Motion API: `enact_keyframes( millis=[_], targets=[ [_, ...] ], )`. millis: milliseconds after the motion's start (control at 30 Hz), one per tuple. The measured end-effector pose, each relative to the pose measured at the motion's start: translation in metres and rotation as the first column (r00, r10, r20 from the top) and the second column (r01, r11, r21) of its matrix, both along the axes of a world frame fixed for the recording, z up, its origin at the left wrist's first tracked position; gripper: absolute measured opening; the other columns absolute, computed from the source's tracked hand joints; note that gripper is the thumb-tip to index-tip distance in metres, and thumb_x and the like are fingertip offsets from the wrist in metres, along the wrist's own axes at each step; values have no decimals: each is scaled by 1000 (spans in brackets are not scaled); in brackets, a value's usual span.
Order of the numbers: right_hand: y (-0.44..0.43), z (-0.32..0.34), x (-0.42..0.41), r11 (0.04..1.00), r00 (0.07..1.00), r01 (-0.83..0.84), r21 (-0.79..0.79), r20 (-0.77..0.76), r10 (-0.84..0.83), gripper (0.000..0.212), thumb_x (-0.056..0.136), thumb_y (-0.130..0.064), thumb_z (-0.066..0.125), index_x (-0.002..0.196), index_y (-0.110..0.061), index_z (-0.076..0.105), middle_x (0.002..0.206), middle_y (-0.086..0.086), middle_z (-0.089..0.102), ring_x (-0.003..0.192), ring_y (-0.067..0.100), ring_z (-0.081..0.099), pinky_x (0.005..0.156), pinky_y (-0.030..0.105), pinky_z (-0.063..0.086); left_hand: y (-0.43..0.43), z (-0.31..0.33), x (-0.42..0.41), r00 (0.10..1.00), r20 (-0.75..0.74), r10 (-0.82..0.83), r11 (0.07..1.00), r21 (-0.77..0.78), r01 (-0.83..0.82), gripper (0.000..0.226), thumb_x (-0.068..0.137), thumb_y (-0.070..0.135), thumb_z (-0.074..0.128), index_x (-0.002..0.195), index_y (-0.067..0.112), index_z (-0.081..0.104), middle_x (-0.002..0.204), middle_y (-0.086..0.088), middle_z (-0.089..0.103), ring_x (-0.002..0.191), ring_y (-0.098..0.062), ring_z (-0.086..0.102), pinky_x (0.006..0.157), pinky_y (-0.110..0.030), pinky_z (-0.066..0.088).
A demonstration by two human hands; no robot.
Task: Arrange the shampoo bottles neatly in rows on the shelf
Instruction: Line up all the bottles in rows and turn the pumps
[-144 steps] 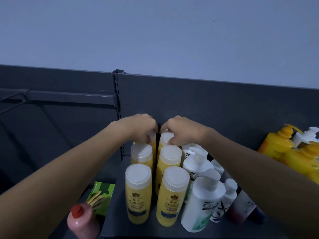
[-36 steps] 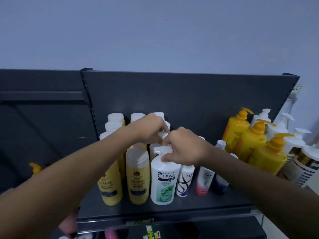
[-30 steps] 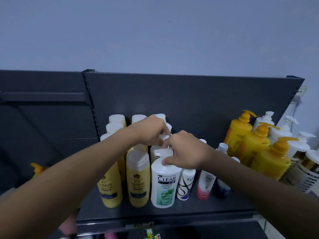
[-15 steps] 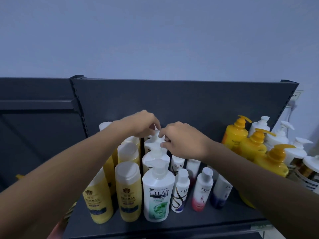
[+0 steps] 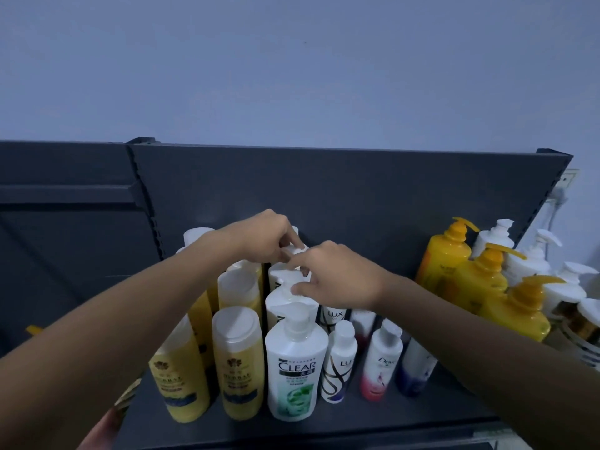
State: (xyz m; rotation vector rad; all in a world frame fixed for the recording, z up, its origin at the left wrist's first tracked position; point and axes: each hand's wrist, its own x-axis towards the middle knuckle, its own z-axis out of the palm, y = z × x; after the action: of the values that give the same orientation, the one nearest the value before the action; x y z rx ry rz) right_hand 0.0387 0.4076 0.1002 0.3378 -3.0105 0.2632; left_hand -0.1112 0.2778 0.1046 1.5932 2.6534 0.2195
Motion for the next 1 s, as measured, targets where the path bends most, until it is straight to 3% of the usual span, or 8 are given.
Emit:
enact_keyframes(
  millis=[100,200,300,467,633,800,900,1000],
  targets=[
    [18,10,13,999,999,45,10,27,-45,33,95,-39,62,125,-26,67,103,-5,73,92,13,69,83,33,55,-2,0,5,998,-56,17,1000,-16,-18,31,96,30,67,126,33,72,101,13,73,78,-6,61,79,-26,53],
    [44,16,39,995,995,96,38,14,-96,34,95,-39,65,126,-25,68,99,-8,72,86,4,63,80,25,52,-1,8,24,997,-43,59,989,137,-53,30,98,33,64,126,27,72,116,10,73,98,-7,66,90,-30,55],
    [71,11,64,988,990,132,75,47,-136,35,93,-40,68,124,-25,69,100,-10,72,91,6,63,79,25,50,10,21,57,1000,23,20,981,192,-24,26,98,37,64,119,27,74,111,12,74,98,-3,67,89,-26,55],
    [95,-9,80,985,968,94,143,217,-124,44,87,-45,73,126,-24,68,99,-8,71,91,10,66,81,35,56,34,16,118,998,1,-55,998,-22,55,29,91,48,67,111,30,77,99,13,76,90,-6,68,82,-29,56],
    [99,-31,83,984,965,13,177,255,-59,37,84,-40,75,116,-23,70,96,0,72,92,20,66,76,39,56,49,-13,154,989,-150,-4,944,-326,-45,39,82,53,70,116,34,70,99,9,69,89,-16,59,81,-37,54],
    [106,-37,87,983,985,-45,176,173,15,19,84,-35,76,97,-26,66,69,-11,53,71,12,48,59,30,42,52,-22,171,972,-230,46,932,-339,-125,40,83,51,69,118,30,72,94,3,59,91,-20,54,73,-30,39],
    [106,-37,88,985,985,-71,155,165,45,27,83,-33,77,107,-23,70,67,-19,41,75,14,50,68,36,51,56,-19,175,965,-257,52,926,-350,-143,42,85,53,69,121,30,71,105,3,64,90,-17,50,74,-29,32],
    [105,-38,87,983,982,-112,145,167,87,32,84,-33,77,113,-24,71,68,-20,39,82,18,54,72,37,51,58,-19,176,963,-262,55,925,-351,-148,42,85,54,69,121,32,71,91,7,55,85,-14,42,74,-30,31]
  ],
)
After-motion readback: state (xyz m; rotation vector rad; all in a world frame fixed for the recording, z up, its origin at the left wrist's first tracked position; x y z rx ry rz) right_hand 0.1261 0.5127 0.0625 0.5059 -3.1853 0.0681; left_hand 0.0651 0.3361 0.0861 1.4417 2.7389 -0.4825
